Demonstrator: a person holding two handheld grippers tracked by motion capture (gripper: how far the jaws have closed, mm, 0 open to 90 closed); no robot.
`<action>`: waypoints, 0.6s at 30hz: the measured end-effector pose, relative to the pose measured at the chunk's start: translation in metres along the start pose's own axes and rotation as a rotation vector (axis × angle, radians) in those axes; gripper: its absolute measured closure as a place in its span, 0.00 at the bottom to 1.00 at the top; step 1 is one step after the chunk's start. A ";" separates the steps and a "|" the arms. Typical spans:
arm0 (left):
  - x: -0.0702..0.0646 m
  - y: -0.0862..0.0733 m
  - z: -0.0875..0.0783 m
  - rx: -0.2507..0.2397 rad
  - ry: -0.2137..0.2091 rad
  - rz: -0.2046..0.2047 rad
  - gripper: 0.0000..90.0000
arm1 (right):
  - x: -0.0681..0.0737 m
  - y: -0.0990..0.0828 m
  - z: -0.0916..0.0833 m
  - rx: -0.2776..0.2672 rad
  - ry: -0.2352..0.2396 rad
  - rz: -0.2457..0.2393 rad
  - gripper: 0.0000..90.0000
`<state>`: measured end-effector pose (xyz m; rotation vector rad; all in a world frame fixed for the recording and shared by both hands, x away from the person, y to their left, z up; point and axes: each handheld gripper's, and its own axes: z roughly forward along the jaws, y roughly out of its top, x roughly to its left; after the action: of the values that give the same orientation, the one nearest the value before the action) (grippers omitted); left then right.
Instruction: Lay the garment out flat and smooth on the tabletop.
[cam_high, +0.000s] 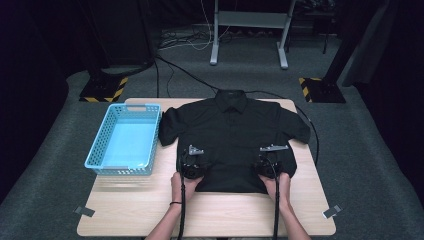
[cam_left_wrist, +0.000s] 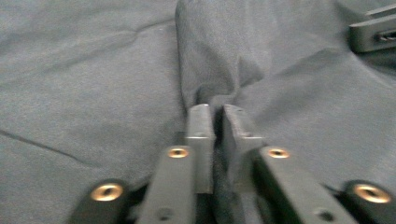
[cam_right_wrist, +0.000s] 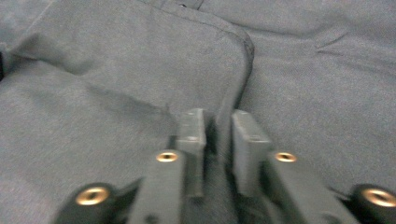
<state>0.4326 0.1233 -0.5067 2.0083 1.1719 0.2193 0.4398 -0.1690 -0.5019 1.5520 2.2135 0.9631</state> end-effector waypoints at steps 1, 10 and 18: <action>0.000 -0.001 -0.002 -0.001 -0.003 0.009 0.96 | 0.000 -0.001 -0.002 -0.009 0.007 0.002 0.93; -0.007 -0.011 -0.022 -0.019 -0.061 0.039 0.98 | 0.010 -0.014 -0.027 -0.073 0.035 -0.043 0.99; -0.021 -0.036 -0.045 -0.038 -0.124 0.058 0.98 | 0.023 -0.043 -0.055 -0.114 0.062 -0.076 0.99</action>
<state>0.3747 0.1408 -0.4969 1.9945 1.0259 0.1430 0.3682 -0.1771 -0.4855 1.3965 2.1998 1.1084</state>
